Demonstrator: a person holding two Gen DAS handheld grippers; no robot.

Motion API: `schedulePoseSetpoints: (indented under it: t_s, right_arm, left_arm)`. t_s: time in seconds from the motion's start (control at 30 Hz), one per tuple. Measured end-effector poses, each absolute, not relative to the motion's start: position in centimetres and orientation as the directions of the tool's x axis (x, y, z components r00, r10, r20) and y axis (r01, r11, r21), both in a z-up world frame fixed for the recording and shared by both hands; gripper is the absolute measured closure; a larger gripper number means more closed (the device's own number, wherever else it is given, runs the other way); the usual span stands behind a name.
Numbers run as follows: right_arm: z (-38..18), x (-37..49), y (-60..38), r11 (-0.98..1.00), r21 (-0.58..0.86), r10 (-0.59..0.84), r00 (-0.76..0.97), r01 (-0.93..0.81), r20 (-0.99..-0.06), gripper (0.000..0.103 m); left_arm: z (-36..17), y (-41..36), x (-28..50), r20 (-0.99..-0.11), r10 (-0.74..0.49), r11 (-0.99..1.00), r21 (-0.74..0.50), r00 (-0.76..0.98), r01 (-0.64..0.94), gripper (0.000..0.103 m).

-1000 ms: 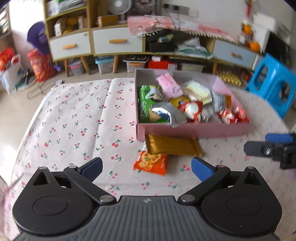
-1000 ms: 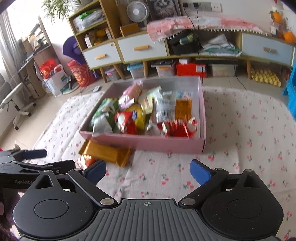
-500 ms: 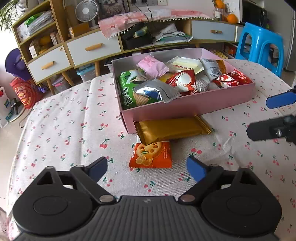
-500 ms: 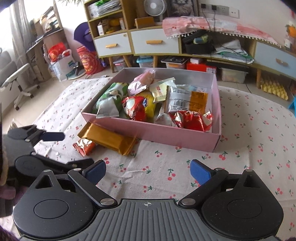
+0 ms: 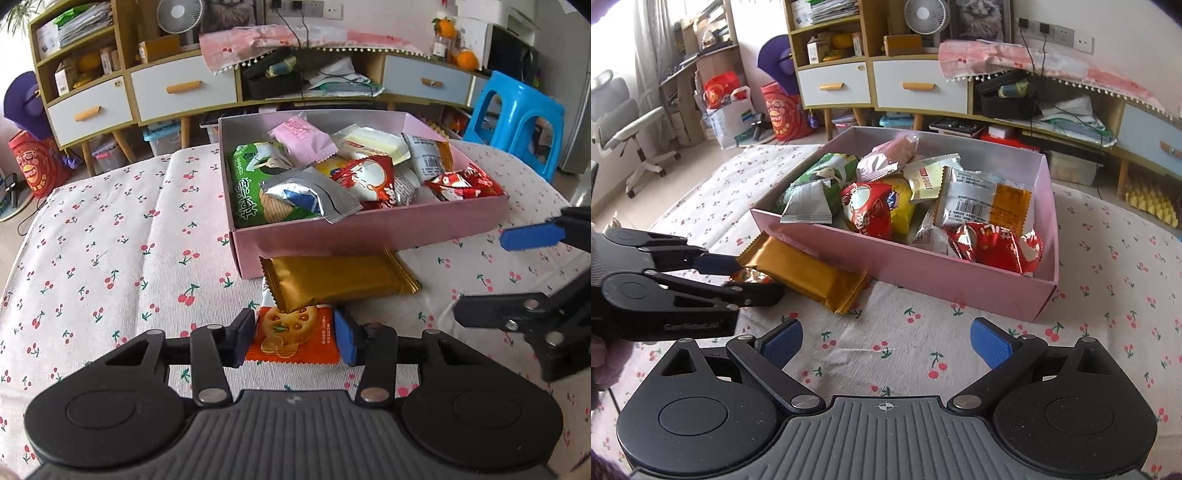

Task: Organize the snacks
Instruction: 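Grasp the orange jam biscuit pack with the left tool while the right tool grasps the gold bar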

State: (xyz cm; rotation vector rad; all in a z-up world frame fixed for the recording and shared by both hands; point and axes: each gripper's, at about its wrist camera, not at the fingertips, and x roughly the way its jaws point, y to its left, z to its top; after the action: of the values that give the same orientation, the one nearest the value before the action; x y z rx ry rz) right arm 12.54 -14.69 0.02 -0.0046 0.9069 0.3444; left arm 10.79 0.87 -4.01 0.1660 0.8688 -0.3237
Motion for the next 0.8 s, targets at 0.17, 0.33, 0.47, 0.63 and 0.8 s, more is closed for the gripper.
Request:
schedulePoseSetpoints:
  t_s: [0.17,0.33,0.47,0.63,0.8]
  right_arm:
    - [-0.4,13.1,-13.9,0.941,0.132,0.295,0.565,-0.311,-0.77,0.004]
    - [-1.0,12.8,-12.3,0.926,0.102,0.302,0.551,-0.364,-0.778,0.004]
    - [-1.4,12.1,-10.6,0.899,0.044,0.301,0.541,-0.436,-0.786,0.004]
    - [-1.4,12.3,-9.0,0.87,-0.01,0.302,0.548,-0.493,-0.78,0.004]
    - [-1.9,14.1,-8.8,0.88,0.037,0.325,0.545,-0.473,-0.772,0.004]
  left_arm:
    - [-3.9,1.6,10.0,-0.785,-0.22,0.925,0.021,0.58,0.379,0.062]
    - [-3.6,3.4,9.2,-0.8,-0.208,0.924,0.027,0.563,0.38,0.062]
    - [-3.5,4.9,9.0,-0.807,-0.187,0.932,0.034,0.56,0.361,0.062]
    - [-3.3,6.4,8.9,-0.818,-0.133,0.954,0.047,0.56,0.295,0.06]
    - [-3.2,6.9,9.1,-0.829,-0.102,0.966,0.05,0.55,0.254,0.059]
